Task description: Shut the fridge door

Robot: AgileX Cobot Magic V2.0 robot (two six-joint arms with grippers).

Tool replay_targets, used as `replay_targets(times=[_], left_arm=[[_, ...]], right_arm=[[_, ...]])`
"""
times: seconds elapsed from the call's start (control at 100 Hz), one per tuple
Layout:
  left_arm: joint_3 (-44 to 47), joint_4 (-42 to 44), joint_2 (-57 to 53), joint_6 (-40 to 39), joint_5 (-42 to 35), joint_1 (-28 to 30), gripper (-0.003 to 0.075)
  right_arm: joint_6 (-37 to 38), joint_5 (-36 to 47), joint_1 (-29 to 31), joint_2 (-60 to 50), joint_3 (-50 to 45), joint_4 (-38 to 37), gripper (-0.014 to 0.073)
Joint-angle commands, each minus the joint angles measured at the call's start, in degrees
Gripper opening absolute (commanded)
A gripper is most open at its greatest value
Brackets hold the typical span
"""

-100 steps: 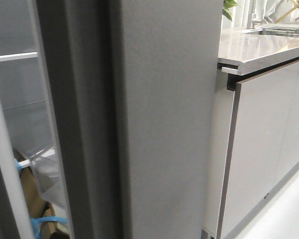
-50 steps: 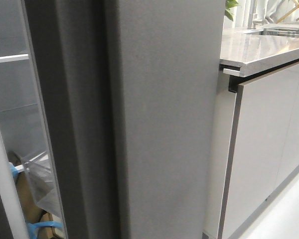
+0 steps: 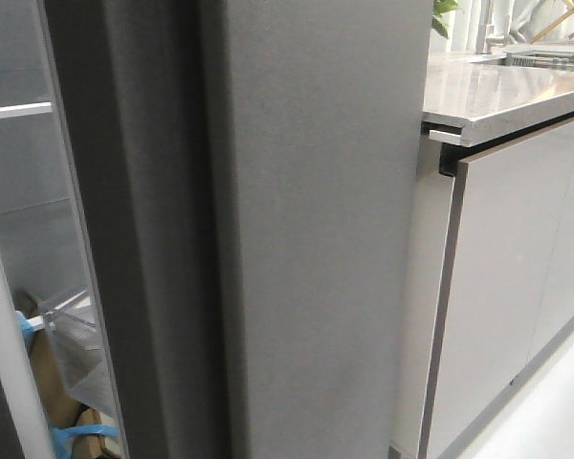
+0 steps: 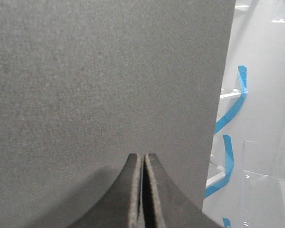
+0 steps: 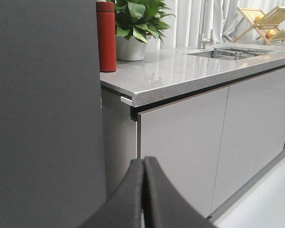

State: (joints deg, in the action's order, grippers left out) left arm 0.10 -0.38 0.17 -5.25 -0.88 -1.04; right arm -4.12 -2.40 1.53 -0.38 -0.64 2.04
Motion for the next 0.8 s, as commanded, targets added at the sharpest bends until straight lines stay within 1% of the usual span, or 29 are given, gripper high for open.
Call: replay_targets(times=[0.0,0.789], left_arm=[[1.6,-0.1,1.1,-0.2,-4.4,-0.3,-0.0021],[1.6,-0.1,1.1,-0.2,-4.4,-0.3,-0.0021]], right_arm=[[-0.7,4.6,0.3,-0.8,-0.7,-0.6,-0.0076],[-0.7,4.5,0.3,-0.8,-0.7,-0.6,-0.0076]])
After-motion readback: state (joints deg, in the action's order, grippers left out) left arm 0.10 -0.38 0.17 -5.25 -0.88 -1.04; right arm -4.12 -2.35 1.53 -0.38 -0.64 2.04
